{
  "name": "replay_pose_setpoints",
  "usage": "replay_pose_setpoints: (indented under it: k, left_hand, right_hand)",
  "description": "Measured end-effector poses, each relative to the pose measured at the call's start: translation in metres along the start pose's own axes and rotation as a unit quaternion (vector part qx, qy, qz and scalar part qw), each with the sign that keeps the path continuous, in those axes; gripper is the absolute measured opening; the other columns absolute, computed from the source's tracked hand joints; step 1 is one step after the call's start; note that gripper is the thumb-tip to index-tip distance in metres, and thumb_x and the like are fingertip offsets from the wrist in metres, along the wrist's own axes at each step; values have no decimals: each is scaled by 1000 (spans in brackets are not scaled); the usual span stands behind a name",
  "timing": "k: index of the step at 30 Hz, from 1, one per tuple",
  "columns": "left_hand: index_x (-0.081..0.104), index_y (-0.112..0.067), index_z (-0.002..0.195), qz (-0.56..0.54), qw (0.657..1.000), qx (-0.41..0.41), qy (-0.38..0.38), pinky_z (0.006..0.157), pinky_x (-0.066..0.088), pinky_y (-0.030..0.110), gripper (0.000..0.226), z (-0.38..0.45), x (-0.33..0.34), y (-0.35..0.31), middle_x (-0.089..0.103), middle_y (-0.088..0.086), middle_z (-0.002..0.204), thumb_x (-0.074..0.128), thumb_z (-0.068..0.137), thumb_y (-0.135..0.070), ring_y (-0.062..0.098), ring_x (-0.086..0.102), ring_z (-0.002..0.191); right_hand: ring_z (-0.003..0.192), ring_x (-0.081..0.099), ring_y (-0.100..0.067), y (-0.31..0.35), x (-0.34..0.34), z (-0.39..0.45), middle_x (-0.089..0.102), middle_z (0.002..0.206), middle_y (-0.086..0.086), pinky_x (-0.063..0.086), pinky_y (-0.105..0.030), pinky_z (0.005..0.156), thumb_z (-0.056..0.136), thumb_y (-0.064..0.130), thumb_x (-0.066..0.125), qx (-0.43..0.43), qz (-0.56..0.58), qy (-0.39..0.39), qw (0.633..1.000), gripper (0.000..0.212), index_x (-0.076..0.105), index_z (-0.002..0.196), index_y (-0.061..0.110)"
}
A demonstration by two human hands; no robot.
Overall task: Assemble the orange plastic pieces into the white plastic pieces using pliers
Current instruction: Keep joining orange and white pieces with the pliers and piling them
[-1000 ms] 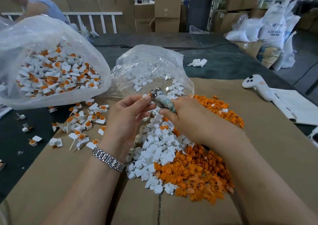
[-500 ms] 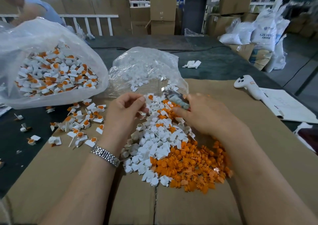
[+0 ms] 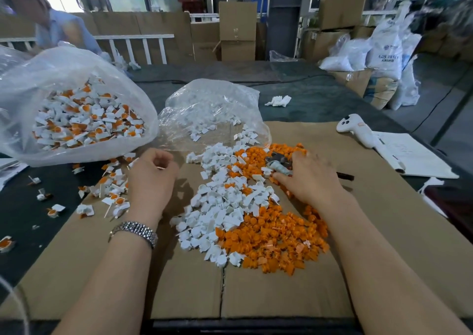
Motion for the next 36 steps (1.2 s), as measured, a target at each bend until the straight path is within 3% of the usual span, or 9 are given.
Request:
replay_pose_setpoints:
  k: [5,8,10,12,14,19,23,28,36]
  left_hand:
    - [71,-26,89,-9,994,48,100,60,48,18,12,-23,3,-10,71,-6,87,72,94,-15,8,67,73]
    - [73,-25,91,-10,986,62,152,49,47,14,9,-33,3,-14,71,-4,85,72,95,-17,7,63,61]
    - [73,-25,90,-3,981,75,180,53,47,16,9,-38,2,-15,71,-5,84,73,94,-17,3,61,60]
    - [73,-24,87,-3,974,94,206,55,47,16,9,-44,1,-16,71,-5,84,77,92,-17,0,61,62]
    - [73,-25,88,6,967,115,226,54,47,13,8,-50,-2,-18,70,-7,88,78,91,-19,-3,62,65]
    - [71,-41,97,51,951,153,263,62,53,21,11,-59,-9,-22,65,-14,100,72,92,-30,3,60,76]
    - [72,-33,115,92,944,177,263,67,47,17,21,-62,-1,-29,62,-12,105,72,95,-27,6,58,84]
    - [68,-32,128,185,928,205,250,83,52,33,31,-59,9,-38,58,-11,107,68,97,-31,11,56,93]
    - [67,-27,96,199,932,194,233,76,56,34,7,-52,17,-41,61,-8,97,74,93,-27,10,59,82]
  right_hand:
    - [133,43,-34,1,-6,-1,47,142,-14,41,-55,106,88,66,58,-9,43,14,999,70,48,136,17]
    - [116,53,-26,-4,-19,-6,60,117,-2,46,-52,98,84,50,75,-46,102,14,994,37,62,107,23]
    - [96,62,-18,-8,-26,-13,66,93,6,52,-45,86,80,38,82,-83,177,80,977,20,68,85,25]
    - [84,66,-12,-7,-32,-24,71,84,7,52,-31,71,78,33,85,-112,198,153,962,17,72,78,22]
    - [86,66,-13,-3,-32,-32,72,89,4,53,-30,70,77,34,86,-126,152,169,965,18,73,82,22]
    - [90,66,-17,11,-30,-39,72,100,0,58,-41,83,83,24,81,-123,80,110,983,14,75,95,18]
    - [92,65,-26,20,-21,-42,68,104,-7,58,-45,81,89,12,67,-133,21,62,989,17,70,105,12]
    - [95,60,-27,19,-14,-42,63,107,-7,53,-42,80,95,14,56,-125,45,21,991,15,58,111,14]
    - [91,54,-15,22,-14,-44,58,107,-3,44,-26,75,94,16,61,-118,204,-54,970,11,64,105,16]
Point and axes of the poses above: each hand's wrist, its own z-axis towards the middle knuckle, its own x-axis out of the palm, y = z × x, the point moved 1 cm from there along z, towards the middle knuckle
